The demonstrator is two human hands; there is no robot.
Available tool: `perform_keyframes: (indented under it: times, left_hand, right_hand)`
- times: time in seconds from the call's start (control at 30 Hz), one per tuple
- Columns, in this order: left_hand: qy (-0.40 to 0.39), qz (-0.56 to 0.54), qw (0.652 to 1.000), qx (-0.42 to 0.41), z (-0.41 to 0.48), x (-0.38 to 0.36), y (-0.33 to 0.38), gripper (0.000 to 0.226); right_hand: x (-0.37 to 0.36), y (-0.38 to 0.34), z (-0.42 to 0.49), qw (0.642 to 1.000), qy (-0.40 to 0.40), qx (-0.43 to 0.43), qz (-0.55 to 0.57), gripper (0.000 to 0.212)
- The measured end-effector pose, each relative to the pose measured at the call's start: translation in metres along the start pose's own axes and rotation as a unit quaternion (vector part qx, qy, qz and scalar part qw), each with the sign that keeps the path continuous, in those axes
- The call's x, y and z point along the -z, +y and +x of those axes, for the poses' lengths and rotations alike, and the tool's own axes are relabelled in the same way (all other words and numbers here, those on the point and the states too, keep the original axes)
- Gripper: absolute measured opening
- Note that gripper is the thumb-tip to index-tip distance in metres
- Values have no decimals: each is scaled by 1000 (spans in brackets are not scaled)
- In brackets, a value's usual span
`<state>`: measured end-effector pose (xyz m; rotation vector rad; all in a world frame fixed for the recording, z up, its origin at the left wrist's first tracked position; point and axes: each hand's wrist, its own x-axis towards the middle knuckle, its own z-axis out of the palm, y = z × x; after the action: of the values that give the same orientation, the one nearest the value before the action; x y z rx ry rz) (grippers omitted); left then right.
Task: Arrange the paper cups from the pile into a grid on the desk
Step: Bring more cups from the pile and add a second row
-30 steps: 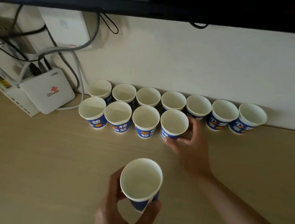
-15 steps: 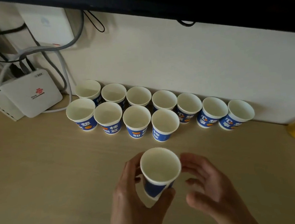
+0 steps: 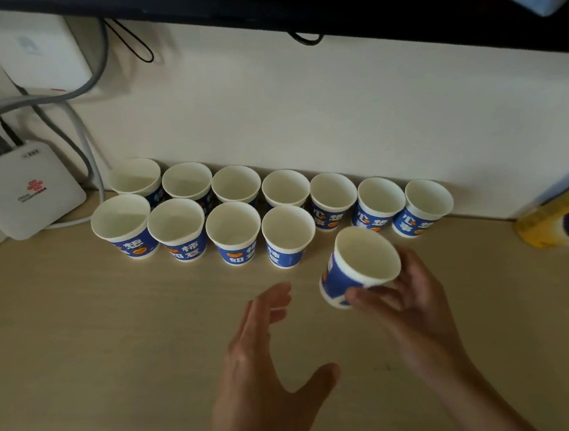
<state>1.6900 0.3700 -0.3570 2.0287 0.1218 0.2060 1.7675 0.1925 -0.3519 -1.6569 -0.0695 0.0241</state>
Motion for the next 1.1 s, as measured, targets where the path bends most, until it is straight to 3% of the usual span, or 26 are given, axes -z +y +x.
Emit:
perform_keyframes:
  times: [0.13, 0.53, 0.83, 0.9, 0.97, 1.03, 1.07, 1.1]
  left_hand:
    - [-3, -1, 1000, 12, -11, 6, -7, 77]
    - [2, -9, 1000, 25, -17, 16, -14, 73]
    - [-15, -34, 999, -5, -29, 9, -14, 74]
    - [-48, -48, 998, 4, -39, 1, -10, 78]
    - [-88, -85, 990, 66, -43, -11, 7, 78]
    - [-195, -180, 952, 149, -41, -17, 22, 65]
    - [-285, -232, 912, 180, -42, -15, 42, 62]
    - [-317, -240, 904, 160, -44, -16, 47, 61]
  right_hand:
    - [-6, 15, 24, 998, 45, -13, -30, 59]
    - [-24, 38, 51, 998, 57, -10, -39, 58]
    - [0, 43, 11, 994, 76, -23, -76, 79]
    - [19, 43, -14, 991, 82, -19, -106, 78]
    - [46, 38, -40, 986, 87, -9, -143, 74]
    - [77, 30, -63, 981, 90, 0, -171, 70]
    - [95, 24, -72, 978, 93, 2, -186, 68]
    - [113, 18, -80, 975, 97, 3, -202, 67]
